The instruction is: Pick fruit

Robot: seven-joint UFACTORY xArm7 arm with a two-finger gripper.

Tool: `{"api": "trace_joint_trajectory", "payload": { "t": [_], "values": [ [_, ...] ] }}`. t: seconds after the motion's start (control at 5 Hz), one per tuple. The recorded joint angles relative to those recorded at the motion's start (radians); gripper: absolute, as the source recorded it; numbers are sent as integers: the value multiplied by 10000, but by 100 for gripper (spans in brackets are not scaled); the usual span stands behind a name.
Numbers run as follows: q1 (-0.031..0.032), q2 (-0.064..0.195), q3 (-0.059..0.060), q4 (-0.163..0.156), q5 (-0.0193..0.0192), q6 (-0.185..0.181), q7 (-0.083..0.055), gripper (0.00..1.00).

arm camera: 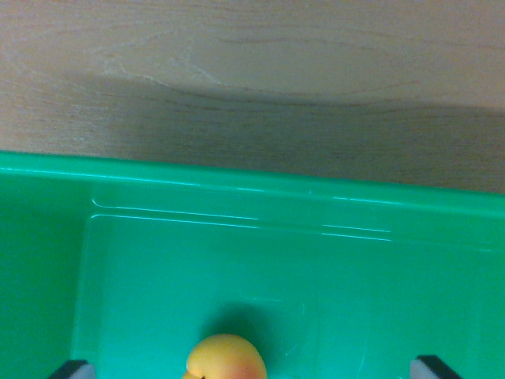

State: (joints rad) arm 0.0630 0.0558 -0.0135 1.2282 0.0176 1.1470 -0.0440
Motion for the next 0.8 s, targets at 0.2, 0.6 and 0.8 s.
{"api": "trace_joint_trajectory", "payload": {
  "t": [0.2, 0.6, 0.8],
  "values": [
    [0, 0, 0, 0, 0, 0, 0, 0],
    [33, 104, 21, -402, 11, -479, -72, 0],
    [64, 205, 42, -796, 22, -947, -143, 0]
  ]
}}
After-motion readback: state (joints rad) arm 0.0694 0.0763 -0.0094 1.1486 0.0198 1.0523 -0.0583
